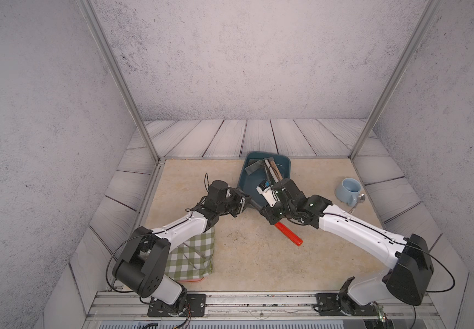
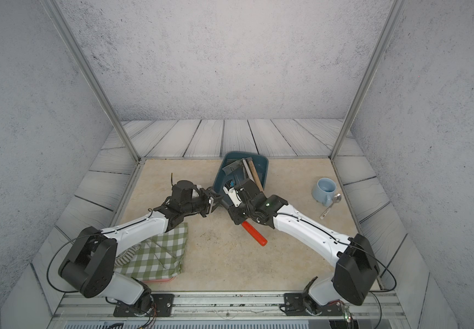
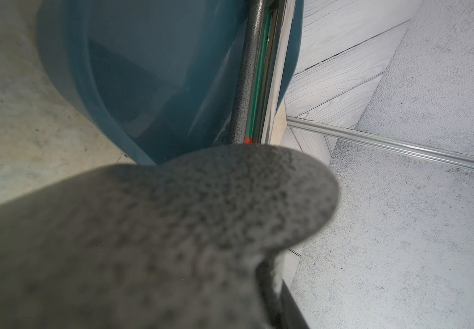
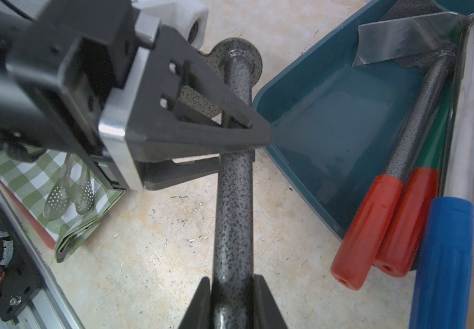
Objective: Put the small hoe into the storage box
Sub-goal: Pick up the hoe from the center of the board.
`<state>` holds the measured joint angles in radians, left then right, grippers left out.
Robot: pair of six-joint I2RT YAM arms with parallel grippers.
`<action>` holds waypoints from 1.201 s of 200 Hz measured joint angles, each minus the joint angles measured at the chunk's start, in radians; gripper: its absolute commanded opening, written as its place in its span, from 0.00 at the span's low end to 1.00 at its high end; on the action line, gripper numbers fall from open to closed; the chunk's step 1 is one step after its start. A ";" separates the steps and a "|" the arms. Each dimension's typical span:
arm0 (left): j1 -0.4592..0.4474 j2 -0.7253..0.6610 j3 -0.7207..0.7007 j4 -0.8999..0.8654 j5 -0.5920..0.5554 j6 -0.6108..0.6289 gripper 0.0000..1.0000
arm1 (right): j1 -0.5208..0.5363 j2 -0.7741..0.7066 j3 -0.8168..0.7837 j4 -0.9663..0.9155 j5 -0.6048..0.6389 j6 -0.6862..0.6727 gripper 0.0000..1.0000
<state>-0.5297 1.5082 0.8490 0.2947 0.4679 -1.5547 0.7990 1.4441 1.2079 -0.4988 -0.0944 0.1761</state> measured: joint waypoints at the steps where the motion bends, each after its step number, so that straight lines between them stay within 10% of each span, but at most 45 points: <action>1: 0.000 0.000 0.000 0.000 0.000 0.000 0.00 | 0.000 0.000 0.000 0.000 0.000 0.000 0.06; 63: -0.005 -0.005 0.005 -0.012 0.013 0.023 0.00 | 0.004 0.000 0.000 0.042 -0.025 0.005 0.51; 240: -0.005 -0.063 0.140 -0.248 -0.010 0.297 0.00 | 0.007 0.040 0.038 -0.051 -0.035 -0.003 0.46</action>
<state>-0.5343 1.4456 0.9890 0.0471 0.4580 -1.2575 0.8059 1.4841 1.2457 -0.5503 -0.1291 0.1730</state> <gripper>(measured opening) 0.258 0.484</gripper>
